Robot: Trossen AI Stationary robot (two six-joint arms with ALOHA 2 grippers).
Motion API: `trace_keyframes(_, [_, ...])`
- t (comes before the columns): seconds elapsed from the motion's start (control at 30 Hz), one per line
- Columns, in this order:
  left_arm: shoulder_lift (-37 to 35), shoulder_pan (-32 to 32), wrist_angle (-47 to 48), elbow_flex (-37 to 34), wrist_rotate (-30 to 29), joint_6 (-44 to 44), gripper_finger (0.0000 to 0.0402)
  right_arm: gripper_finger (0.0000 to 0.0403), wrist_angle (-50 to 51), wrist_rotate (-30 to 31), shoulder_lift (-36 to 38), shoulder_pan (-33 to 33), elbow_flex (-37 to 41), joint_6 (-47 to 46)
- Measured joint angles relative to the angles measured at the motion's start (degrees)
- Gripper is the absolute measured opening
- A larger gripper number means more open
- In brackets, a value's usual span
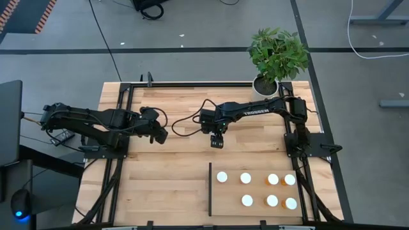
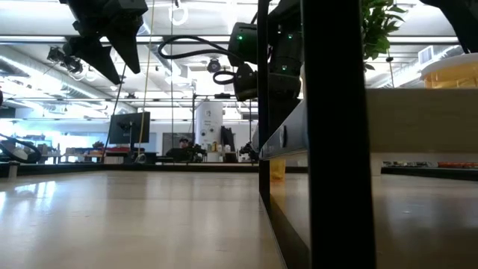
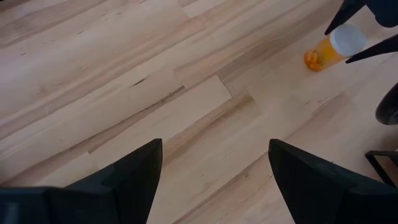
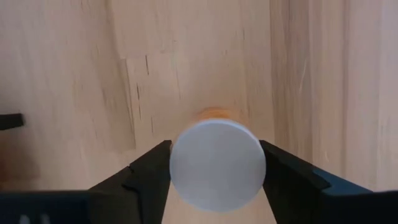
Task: Pick and place medicine bottles onto shelf by color
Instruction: Put the orange pill bottle on the shelf aligned with the other orange pill bottles
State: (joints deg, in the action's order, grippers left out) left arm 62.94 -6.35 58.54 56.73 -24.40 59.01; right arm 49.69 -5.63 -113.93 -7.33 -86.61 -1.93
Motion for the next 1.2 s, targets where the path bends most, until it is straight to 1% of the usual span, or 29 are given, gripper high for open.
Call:
trace_keyframes(0.13, [0.0, 0.0, 0.0, 0.0, 0.0, 0.0, 0.0297, 0.022, 1.0, -0.4, 0.1, 0.0, -0.1, -0.5])
trace_keyframes(0.3, [0.0, 0.0, 0.0, 0.0, 0.0, -0.1, 0.0297, 0.0235, 6.3, -1.1, 2.2, 0.0, 0.0, -1.6])
trace_keyframes(0.47, [0.0, 0.0, 0.0, 0.0, 0.0, -0.3, 0.0297, 0.0233, 11.1, -2.3, 9.5, 0.3, 0.0, -6.4])
trace_keyframes(0.57, [0.0, 0.0, -0.3, 0.0, -0.1, -1.1, 0.0297, 0.0229, 13.8, -2.4, 15.1, 1.9, 0.0, -9.2])
trace_keyframes(0.63, [0.0, 0.1, -0.8, 0.0, -0.5, -1.6, 0.0297, 0.0231, 15.5, -2.4, 18.1, 4.3, -0.1, -9.5])
trace_keyframes(0.73, [0.0, 0.3, -1.3, 0.0, -1.5, -1.8, 0.0297, 0.0238, 17.6, -1.9, 21.4, 9.8, -0.1, -10.6])
trace_keyframes(0.87, [0.0, 0.4, -1.6, 0.0, -1.5, -1.8, 0.0297, 0.0241, 20.3, -0.8, 24.0, 17.6, -0.1, -17.7])
trace_keyframes(0.97, [0.0, 0.4, -2.9, 0.0, -1.5, -3.3, 0.0297, 0.0238, 21.2, -2.0, 24.5, 22.0, -0.2, -24.7])
trace_keyframes(1.07, [0.0, 0.4, -4.2, 0.0, -1.4, -4.7, 0.0297, 0.0237, 21.2, -3.0, 24.0, 25.7, -2.3, -28.6])
trace_keyframes(1.2, [0.0, 0.5, -5.2, 0.0, -1.5, -4.8, 0.0297, 0.0237, 22.0, -3.5, 21.1, 29.6, -8.5, -31.4])
